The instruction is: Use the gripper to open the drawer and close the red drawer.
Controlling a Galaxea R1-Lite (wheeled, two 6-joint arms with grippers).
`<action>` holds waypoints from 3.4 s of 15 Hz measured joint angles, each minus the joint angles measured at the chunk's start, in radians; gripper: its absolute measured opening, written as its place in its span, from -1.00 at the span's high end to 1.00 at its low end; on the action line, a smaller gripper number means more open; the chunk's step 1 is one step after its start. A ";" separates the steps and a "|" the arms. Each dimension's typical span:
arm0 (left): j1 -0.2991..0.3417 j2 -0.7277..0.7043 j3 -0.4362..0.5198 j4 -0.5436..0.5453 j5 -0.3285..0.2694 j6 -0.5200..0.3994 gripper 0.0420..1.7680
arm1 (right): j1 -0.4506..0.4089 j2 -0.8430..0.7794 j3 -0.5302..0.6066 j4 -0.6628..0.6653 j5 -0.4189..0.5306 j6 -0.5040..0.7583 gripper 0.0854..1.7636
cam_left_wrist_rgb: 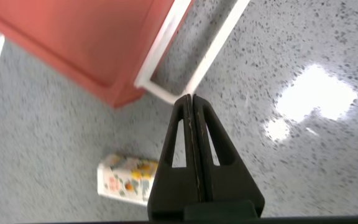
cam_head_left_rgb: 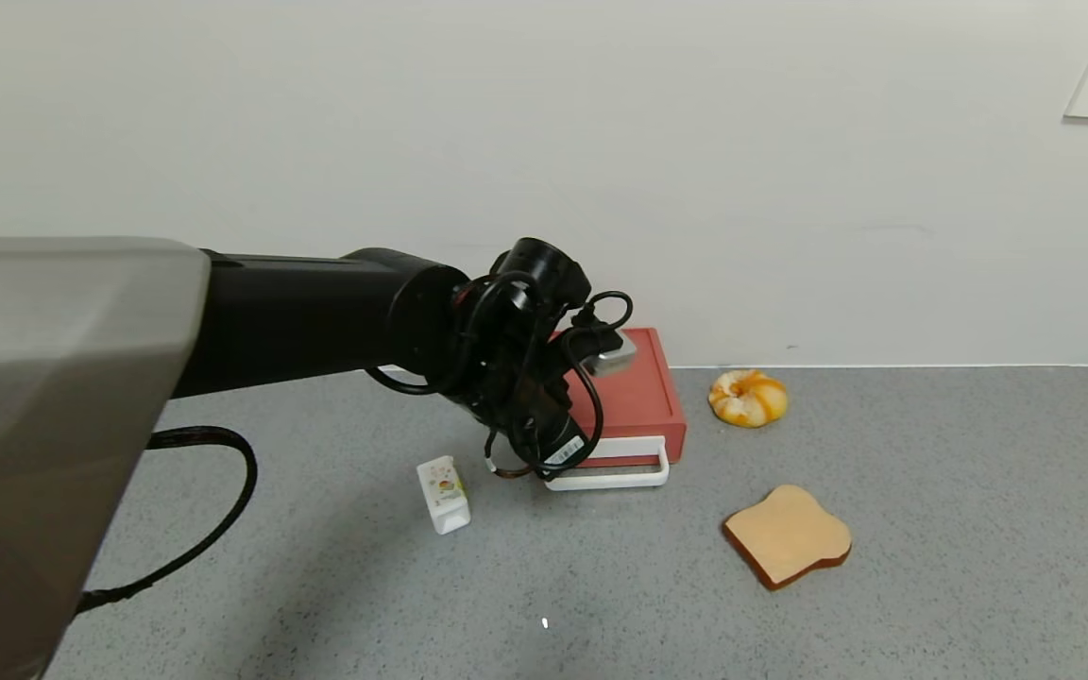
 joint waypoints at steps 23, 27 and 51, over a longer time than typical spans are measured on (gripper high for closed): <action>0.191 -0.661 0.850 -0.359 0.046 -0.371 -0.58 | 0.000 0.000 0.000 0.000 0.000 0.000 -0.94; 0.230 -0.833 0.985 -0.467 0.045 -0.376 -0.72 | 0.000 0.000 0.000 0.000 0.000 0.000 -0.94; 0.397 -1.753 1.321 -0.457 0.039 -0.372 -0.93 | 0.000 0.000 0.000 0.000 0.000 0.000 -0.94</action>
